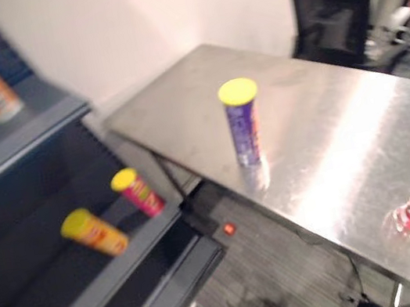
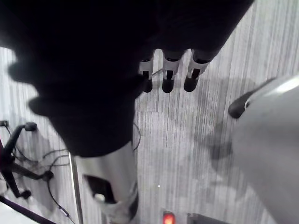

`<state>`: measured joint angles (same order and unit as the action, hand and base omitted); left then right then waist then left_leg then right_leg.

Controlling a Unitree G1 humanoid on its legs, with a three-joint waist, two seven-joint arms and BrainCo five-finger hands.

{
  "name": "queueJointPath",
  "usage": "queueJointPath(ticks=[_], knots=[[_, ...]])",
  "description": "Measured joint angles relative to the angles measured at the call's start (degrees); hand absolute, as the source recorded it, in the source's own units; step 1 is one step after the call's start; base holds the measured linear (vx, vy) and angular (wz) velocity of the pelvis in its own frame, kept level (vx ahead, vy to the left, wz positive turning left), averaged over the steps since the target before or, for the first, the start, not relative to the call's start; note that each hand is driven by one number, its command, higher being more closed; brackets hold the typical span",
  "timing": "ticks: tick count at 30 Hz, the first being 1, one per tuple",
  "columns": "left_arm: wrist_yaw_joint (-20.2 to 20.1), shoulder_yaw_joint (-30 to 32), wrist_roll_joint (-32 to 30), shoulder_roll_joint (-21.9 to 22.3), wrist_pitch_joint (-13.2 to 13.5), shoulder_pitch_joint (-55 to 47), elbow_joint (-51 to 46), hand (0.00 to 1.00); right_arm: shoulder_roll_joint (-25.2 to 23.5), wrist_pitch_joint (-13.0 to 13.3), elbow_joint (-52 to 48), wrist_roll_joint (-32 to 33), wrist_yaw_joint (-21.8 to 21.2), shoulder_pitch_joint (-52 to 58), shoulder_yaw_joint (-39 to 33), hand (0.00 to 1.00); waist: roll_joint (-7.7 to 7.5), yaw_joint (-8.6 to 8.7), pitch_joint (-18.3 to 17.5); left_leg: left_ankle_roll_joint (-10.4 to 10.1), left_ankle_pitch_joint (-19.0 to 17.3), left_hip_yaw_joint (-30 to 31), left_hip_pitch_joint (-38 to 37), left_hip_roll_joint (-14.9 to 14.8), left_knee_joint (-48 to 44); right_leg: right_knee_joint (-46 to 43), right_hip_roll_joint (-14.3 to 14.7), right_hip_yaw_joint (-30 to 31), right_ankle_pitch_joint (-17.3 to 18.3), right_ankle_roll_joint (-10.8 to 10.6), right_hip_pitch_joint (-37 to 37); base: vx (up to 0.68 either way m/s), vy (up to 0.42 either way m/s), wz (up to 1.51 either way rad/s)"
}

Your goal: Put the gum and the chips on the shelf.

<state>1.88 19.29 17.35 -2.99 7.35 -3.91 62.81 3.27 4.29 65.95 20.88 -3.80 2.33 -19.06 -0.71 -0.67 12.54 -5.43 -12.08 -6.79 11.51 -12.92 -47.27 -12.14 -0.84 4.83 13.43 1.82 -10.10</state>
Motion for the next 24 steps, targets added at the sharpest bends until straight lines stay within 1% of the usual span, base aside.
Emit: queueJointPath(ticks=[1,2,3,4,5,6,7,8,9,10,11,12,13,14,15,16,17,18,19,20,21,22,23,24], knots=[[0.4,0.0,0.0,0.1,0.1,-0.6,0.0,0.00,0.3,0.0,-0.1,0.0,0.0,0.6,1.5,0.00,0.26,0.04,-0.4,0.6,3.1,5.4,-1.3,0.8,14.6,-1.8,-1.3,2.9,1.6,-3.0,1.0,0.33,0.381,-1.60],[0.5,0.1,0.1,0.4,0.1,-0.8,0.0,0.00,0.6,0.1,-0.4,0.0,-0.1,1.3,2.0,0.00,0.90,0.05,-0.8,1.3,6.1,8.9,-1.6,0.8,19.8,-2.3,-1.4,4.0,2.4,-4.2,1.5,0.38,0.526,-1.91],[0.7,0.3,0.5,1.3,0.1,-1.3,0.3,0.00,1.5,0.2,-2.0,0.4,-0.1,2.5,2.3,0.00,2.43,-0.05,-1.7,-0.3,10.6,17.1,-1.5,1.0,25.9,-3.4,-1.2,6.4,3.8,-6.4,3.0,0.24,0.386,-1.41],[0.9,0.5,0.5,1.5,0.0,-1.4,0.5,0.00,1.9,0.1,-2.0,0.4,0.0,2.8,2.7,0.00,2.72,-0.58,-2.9,-2.8,8.6,20.9,-2.8,2.3,26.5,-3.9,-1.6,7.7,4.5,-7.1,4.0,0.23,0.362,-1.31],[1.0,0.2,0.5,1.1,0.0,-1.2,0.4,0.00,1.9,0.1,-2.0,0.5,-0.1,3.2,3.8,0.00,1.38,0.13,-3.6,-3.9,7.1,24.2,-3.2,3.9,27.2,-4.0,-3.0,8.5,4.1,-7.7,5.7,0.16,0.295,-0.83],[1.1,0.0,0.4,0.3,0.3,-0.7,0.0,0.00,1.2,0.0,-1.9,0.4,-0.3,3.8,4.4,0.00,-0.61,0.65,-3.8,-5.0,6.2,27.4,-3.0,6.2,26.9,-3.9,-4.8,10.0,2.8,-9.6,6.9,0.15,0.356,-0.65],[1.2,-0.3,0.4,0.2,0.2,-0.4,0.0,0.00,0.7,0.0,-1.6,0.4,-0.3,4.9,4.2,0.00,-1.38,0.72,-4.1,-6.9,4.9,28.1,-3.0,7.0,25.6,-3.7,-5.3,12.1,1.0,-10.5,7.0,0.13,0.367,-0.50],[1.2,-0.4,0.4,0.3,0.2,-0.4,0.0,0.00,0.5,0.0,-1.2,0.4,-0.3,5.4,4.2,0.00,-1.33,0.74,-4.1,-7.1,4.3,27.3,-3.3,7.1,25.1,-3.7,-5.5,13.0,0.0,-11.1,7.1,0.12,0.452,-0.56],[1.3,-0.5,0.4,0.4,0.2,-0.4,0.0,0.00,0.3,-0.1,-0.7,0.4,-0.3,6.0,3.7,0.00,-1.54,0.68,-4.6,-6.7,3.4,24.9,-4.2,7.1,25.2,-4.1,-6.0,14.7,-1.7,-12.0,7.7,0.09,0.441,-0.63],[1.3,-0.9,0.4,0.6,0.0,-0.6,0.0,0.00,0.2,-0.1,-0.8,0.4,-0.3,6.5,3.6,0.00,-1.66,0.73,-5.4,-6.0,2.9,21.4,-5.0,6.9,25.7,-4.2,-6.6,16.1,-3.5,-13.4,8.3,0.06,0.429,-0.80],[1.3,-1.0,0.4,0.6,0.0,-0.6,0.0,0.00,0.2,-0.1,-0.8,0.4,-0.3,6.6,3.3,0.00,-1.52,0.80,-5.6,-5.5,2.6,18.5,-5.9,6.4,26.6,-4.6,-6.9,17.3,-4.7,-14.2,9.0,-0.03,0.353,-0.84],[1.3,-1.0,0.2,0.8,-0.1,-0.1,0.0,0.00,-0.2,-0.1,-1.3,0.5,-0.3,6.7,2.0,0.00,-1.42,1.91,-5.7,-5.0,2.3,15.3,-7.1,6.2,27.7,-5.1,-7.3,18.1,-6.5,-15.0,10.0,-0.05,0.219,-0.73],[1.4,-1.0,0.0,1.1,-0.1,0.1,0.1,0.00,-0.6,-0.1,-2.1,0.6,-0.3,6.9,0.8,0.00,-1.19,2.24,-5.6,-4.4,1.8,14.0,-8.0,6.0,28.3,-5.1,-7.3,18.6,-7.6,-15.2,10.4,-0.10,0.248,-1.01],[1.3,-1.1,-0.2,1.9,-0.1,0.3,0.3,0.00,-1.4,0.0,-3.2,1.2,-0.2,7.3,-1.9,0.00,0.13,2.02,-6.0,-4.0,0.7,10.0,-9.3,5.3,30.4,-5.2,-7.1,21.1,-9.7,-15.3,12.4,-0.08,0.141,-1.04],[1.3,-1.0,-0.4,2.2,0.0,0.3,0.3,0.00,-1.4,-0.1,-3.8,2.0,-0.1,7.3,-2.9,0.00,0.50,1.99,-5.9,-3.6,0.2,7.6,-10.3,5.1,31.9,-5.6,-6.8,22.7,-10.6,-15.8,13.4,-0.20,0.235,-1.64],[1.4,-1.3,-0.8,2.3,0.0,0.3,0.5,0.00,-1.8,-0.1,-4.7,3.1,0.2,7.3,-4.3,0.00,0.67,2.03,-5.8,-2.6,-0.3,2.9,-11.9,5.3,34.9,-6.3,-6.7,24.1,-12.8,-16.0,16.5,-0.20,0.166,-1.39],[1.4,-2.0,-0.9,2.2,0.0,0.4,0.4,0.00,-2.1,-0.3,-4.7,4.1,0.4,7.3,-4.6,0.00,0.72,2.02,-5.7,-2.3,-0.1,1.2,-12.2,5.2,35.7,-6.3,-6.6,23.3,-14.4,-15.5,17.7,-0.28,0.173,-1.61],[1.5,-3.2,-1.1,2.2,0.1,0.3,0.4,0.00,-2.1,-0.5,-4.7,4.6,1.0,7.5,-5.2,0.00,1.35,1.91,-5.5,-1.6,0.2,-1.3,-13.1,4.8,37.0,-5.4,-6.7,19.8,-17.9,-14.1,19.1,-0.25,0.115,-1.13],[1.4,-3.9,-1.7,2.3,0.1,0.3,0.4,0.00,-2.2,-0.6,-4.6,5.1,1.3,8.6,-5.2,0.00,2.30,2.09,-5.3,-0.3,0.4,-2.6,-13.9,4.2,38.1,-3.7,-7.2,14.3,-19.7,-12.9,18.9,-0.23,0.089,-0.87],[1.4,-4.1,-1.9,2.2,0.1,0.4,0.3,0.00,-2.3,-0.7,-4.6,5.6,1.4,9.4,-5.2,0.00,2.18,2.20,-5.4,0.5,0.9,-2.9,-14.0,4.0,38.2,-5.3,-7.3,11.5,-18.3,-11.8,18.9,-0.20,-0.007,-0.25],[1.3,-5.1,-2.0,2.2,0.2,0.4,-0.3,0.00,-2.5,-1.1,-4.6,6.1,1.5,10.8,-5.1,0.00,2.18,2.08,-5.4,1.2,1.4,-2.9,-13.9,3.5,38.3,-12.0,-6.8,8.6,-14.9,-10.0,18.9,-0.16,-0.086,0.11],[1.1,-5.7,-2.0,2.2,0.2,0.2,-1.1,0.00,-2.4,-1.2,-4.6,6.1,1.5,11.3,-5.0,0.00,2.17,1.90,-5.4,1.6,2.0,-2.7,-13.9,3.4,38.5,-19.1,-6.8,7.2,-12.2,-8.3,18.6,-0.14,-0.112,0.15],[1.0,-5.7,-2.0,2.2,0.2,0.2,-1.4,0.00,-2.4,-1.2,-4.6,6.1,1.5,11.3,-4.8,0.00,2.12,1.83,-5.4,1.5,2.4,-2.7,-14.0,3.5,39.0,-21.5,-7.0,6.9,-11.8,-7.3,18.5,-0.09,-0.127,0.03],[0.9,-5.7,-2.0,2.1,0.2,-0.3,-1.3,0.00,-2.0,-1.1,-4.7,6.1,1.5,11.2,-4.0,0.00,1.87,1.52,-5.8,1.2,3.2,-2.7,-13.9,3.7,40.2,-21.9,-7.5,6.6,-11.5,-7.0,17.7,-0.07,-0.110,-0.09]])
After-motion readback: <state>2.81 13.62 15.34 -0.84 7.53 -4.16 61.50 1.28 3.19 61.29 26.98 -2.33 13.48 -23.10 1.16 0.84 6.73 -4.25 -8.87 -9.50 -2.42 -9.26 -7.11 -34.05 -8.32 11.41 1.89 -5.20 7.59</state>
